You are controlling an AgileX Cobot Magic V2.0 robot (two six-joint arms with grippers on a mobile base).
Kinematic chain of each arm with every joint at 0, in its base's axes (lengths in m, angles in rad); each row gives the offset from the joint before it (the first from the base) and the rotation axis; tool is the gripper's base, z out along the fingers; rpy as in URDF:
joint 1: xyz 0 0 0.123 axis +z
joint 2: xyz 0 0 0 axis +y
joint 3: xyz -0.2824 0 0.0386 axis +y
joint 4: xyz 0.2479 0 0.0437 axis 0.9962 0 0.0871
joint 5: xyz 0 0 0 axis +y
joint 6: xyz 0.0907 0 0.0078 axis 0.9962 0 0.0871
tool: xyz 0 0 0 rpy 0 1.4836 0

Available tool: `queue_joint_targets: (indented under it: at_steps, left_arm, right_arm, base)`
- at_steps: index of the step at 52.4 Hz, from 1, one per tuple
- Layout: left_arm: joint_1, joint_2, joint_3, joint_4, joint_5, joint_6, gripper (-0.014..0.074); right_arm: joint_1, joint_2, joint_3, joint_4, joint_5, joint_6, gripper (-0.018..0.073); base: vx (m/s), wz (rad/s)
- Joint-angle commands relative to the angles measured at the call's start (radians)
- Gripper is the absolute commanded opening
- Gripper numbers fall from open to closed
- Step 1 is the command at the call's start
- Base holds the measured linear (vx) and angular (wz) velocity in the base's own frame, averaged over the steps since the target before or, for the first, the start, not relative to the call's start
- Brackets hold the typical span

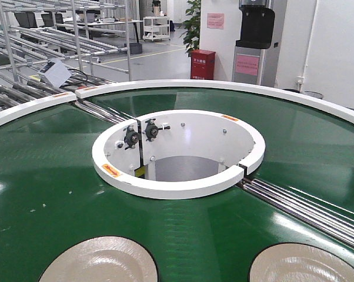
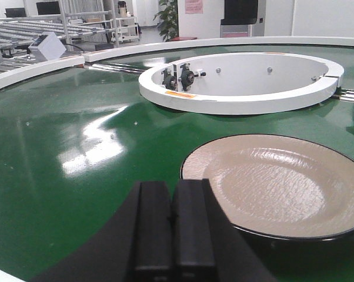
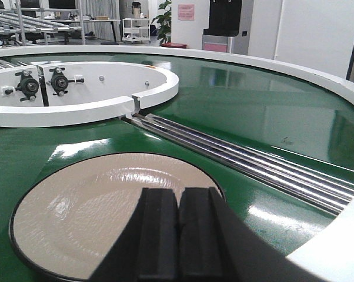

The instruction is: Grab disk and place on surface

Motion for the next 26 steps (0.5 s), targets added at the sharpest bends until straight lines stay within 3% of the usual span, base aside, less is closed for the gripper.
queue_joint_targets:
  at_steps: [1, 26]
  left_arm:
    - [0.003, -0.007, 0.013, -0.003, -0.080, -0.009, 0.0001]
    - [0.003, -0.007, 0.013, -0.003, -0.080, -0.009, 0.0001]
  right_arm:
    - [-0.008, -0.013, 0.020, -0.012, -0.083, -0.006, -0.0009]
    - [-0.008, -0.013, 0.020, -0.012, -0.083, -0.006, -0.0009]
  base:
    - [0.00, 0.00]
    - [0.00, 0.00]
